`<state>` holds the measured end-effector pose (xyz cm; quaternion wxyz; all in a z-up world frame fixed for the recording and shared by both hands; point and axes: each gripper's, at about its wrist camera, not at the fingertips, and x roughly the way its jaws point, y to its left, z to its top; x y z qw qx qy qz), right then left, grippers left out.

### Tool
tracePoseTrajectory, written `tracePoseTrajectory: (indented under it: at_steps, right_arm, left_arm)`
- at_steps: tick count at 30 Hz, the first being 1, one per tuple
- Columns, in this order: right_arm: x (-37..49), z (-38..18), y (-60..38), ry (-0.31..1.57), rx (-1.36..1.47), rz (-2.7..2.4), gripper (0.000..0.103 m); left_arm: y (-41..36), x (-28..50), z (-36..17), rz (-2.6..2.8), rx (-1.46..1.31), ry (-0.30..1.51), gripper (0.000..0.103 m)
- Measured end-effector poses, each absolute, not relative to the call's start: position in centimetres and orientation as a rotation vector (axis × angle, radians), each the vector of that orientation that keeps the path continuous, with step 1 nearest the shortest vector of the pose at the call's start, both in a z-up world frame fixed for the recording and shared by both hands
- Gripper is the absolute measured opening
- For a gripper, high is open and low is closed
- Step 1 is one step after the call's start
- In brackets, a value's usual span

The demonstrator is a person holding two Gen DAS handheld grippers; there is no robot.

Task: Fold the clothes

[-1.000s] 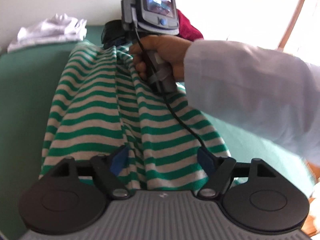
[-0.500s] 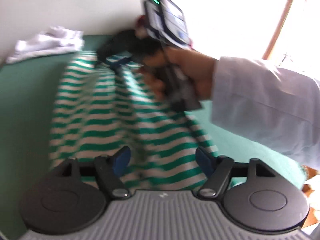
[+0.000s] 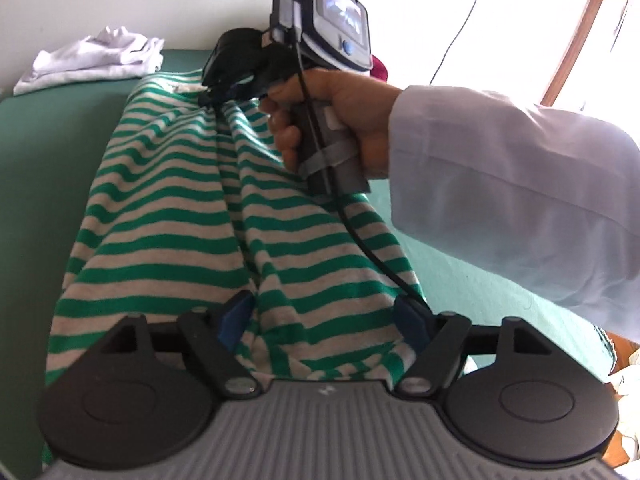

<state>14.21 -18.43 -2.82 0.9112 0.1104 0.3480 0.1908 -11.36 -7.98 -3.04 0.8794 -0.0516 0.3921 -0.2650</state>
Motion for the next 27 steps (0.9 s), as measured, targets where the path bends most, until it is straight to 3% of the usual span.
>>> tracePoseTrajectory:
  at_steps: [1, 2, 4, 9, 10, 11, 12, 19, 20, 23, 24, 26, 27]
  right_arm:
    - [14.1, -2.3, -18.1, 0.713, 0.23, 0.421, 0.006]
    - [14.0, -1.8, -17.8, 0.709, 0.232, 0.448, 0.02]
    - [13.9, -0.8, -17.2, 0.701, 0.236, 0.504, 0.036]
    - [15.1, -0.6, -13.5, 0.791, 0.216, 0.646, 0.034]
    - [15.8, -1.2, -12.4, 0.819, 0.19, 0.647, 0.027]
    - [16.8, -1.8, -11.7, 0.824, 0.166, 0.627, 0.009]
    - [17.8, -2.3, -11.4, 0.821, 0.183, 0.611, 0.002]
    - [20.4, -2.3, -11.5, 0.723, 0.188, 0.482, 0.0]
    - [19.9, -1.7, -12.1, 0.724, 0.208, 0.478, 0.011]
    - [18.6, 0.4, -14.1, 0.727, 0.275, 0.477, 0.015]
    - [17.8, 1.3, -15.3, 0.735, 0.326, 0.525, 0.017]
    - [15.3, 2.7, -16.8, 0.773, 0.351, 0.606, 0.034]
    - [14.0, 2.8, -17.3, 0.803, 0.354, 0.654, 0.038]
  left_arm:
    - [-7.9, -11.3, -3.0, -0.553, -0.113, 0.822, 0.076]
    - [-7.8, -11.3, -2.9, -0.551, -0.122, 0.826, 0.076]
    - [-7.7, -11.4, -2.8, -0.545, -0.133, 0.824, 0.076]
    - [-8.1, -11.7, -3.0, -0.527, -0.132, 0.816, 0.078]
    - [-8.1, -11.8, -3.1, -0.524, -0.132, 0.813, 0.077]
    - [-8.1, -12.0, -3.1, -0.52, -0.133, 0.809, 0.077]
    - [-8.2, -12.2, -3.2, -0.515, -0.127, 0.804, 0.077]
    - [-9.4, -13.4, -3.1, -0.494, -0.04, 0.781, 0.078]
    - [-9.2, -13.6, -2.7, -0.495, -0.032, 0.781, 0.078]
    - [-8.3, -14.6, -0.9, -0.492, -0.008, 0.754, 0.073]
    - [-7.9, -15.1, -0.1, -0.492, -0.011, 0.732, 0.073]
    - [-7.2, -15.9, 1.0, -0.505, -0.03, 0.719, 0.078]
    - [-6.9, -16.2, 1.1, -0.507, -0.027, 0.721, 0.081]
